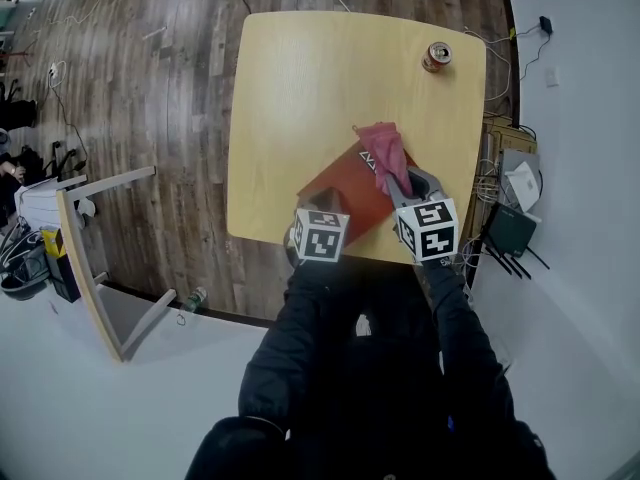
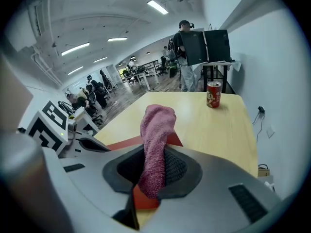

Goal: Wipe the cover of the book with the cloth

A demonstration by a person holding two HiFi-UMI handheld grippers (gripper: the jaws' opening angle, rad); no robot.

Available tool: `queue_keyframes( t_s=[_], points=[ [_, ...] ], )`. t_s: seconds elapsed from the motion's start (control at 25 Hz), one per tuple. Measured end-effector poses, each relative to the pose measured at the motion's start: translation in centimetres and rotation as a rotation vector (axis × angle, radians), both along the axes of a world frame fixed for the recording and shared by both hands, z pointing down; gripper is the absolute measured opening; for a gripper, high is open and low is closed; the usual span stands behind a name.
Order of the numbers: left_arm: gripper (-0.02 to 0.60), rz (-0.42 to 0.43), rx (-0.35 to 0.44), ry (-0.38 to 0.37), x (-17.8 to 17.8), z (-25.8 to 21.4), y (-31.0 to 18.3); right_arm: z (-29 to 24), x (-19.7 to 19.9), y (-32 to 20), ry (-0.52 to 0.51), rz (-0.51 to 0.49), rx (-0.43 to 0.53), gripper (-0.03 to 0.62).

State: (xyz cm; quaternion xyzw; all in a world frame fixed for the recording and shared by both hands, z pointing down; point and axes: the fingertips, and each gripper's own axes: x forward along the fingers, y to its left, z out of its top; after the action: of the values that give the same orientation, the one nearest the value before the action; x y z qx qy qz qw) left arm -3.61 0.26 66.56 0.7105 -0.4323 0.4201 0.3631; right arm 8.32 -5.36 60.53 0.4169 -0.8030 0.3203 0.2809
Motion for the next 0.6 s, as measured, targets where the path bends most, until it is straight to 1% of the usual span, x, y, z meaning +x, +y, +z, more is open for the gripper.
queue_keyframes(
  t_s=[0.16,0.28,0.6],
  points=[
    [0.034,0.007,0.0,0.003,0.0,0.1,0.1,1.4,-2.7,-0.5,-0.004,-0.04,-0.018,0.089],
    [0.034,0.005,0.001,0.007,0.0,0.2,0.1,2.6,-3.9,-0.5,0.005,-0.059,-0.037,0.089],
    [0.034,0.004,-0.003,0.017,-0.4,0.0,0.0,3.9,-3.7,0.7,0.043,-0.067,-0.081,0.089]
  ],
)
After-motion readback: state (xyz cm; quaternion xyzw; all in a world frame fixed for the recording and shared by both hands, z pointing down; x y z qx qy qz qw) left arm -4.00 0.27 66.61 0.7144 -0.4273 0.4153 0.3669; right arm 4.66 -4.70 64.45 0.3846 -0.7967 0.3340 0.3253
